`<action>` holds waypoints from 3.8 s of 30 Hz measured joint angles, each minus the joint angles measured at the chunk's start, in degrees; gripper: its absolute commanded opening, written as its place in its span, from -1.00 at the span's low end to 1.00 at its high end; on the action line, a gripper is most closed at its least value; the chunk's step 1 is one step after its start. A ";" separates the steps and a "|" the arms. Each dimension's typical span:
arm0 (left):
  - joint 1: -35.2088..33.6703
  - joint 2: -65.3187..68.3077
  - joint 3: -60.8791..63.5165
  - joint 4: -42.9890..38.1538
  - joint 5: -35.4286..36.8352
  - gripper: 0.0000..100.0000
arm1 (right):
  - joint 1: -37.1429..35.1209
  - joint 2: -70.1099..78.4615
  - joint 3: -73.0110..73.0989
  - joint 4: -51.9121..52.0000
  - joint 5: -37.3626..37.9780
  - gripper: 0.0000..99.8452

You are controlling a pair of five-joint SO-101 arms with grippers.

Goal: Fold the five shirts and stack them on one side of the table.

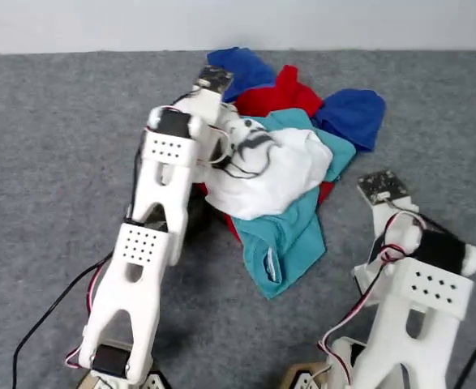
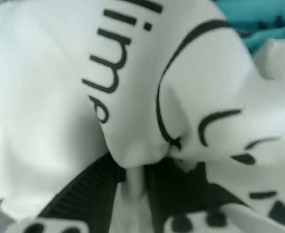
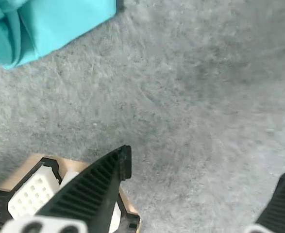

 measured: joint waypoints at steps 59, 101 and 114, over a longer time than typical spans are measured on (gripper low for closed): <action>-4.84 -69.98 89.76 -4.40 -7.03 -0.41 | 0.00 0.09 12.84 -12.04 0.00 -0.11; -41.58 -78.68 47.82 -1.32 3.96 -0.97 | 0.00 0.00 21.36 -15.65 0.00 -0.11; -45.89 -83.52 55.74 -4.40 4.13 -0.62 | 0.00 0.00 21.36 -15.65 0.00 -0.11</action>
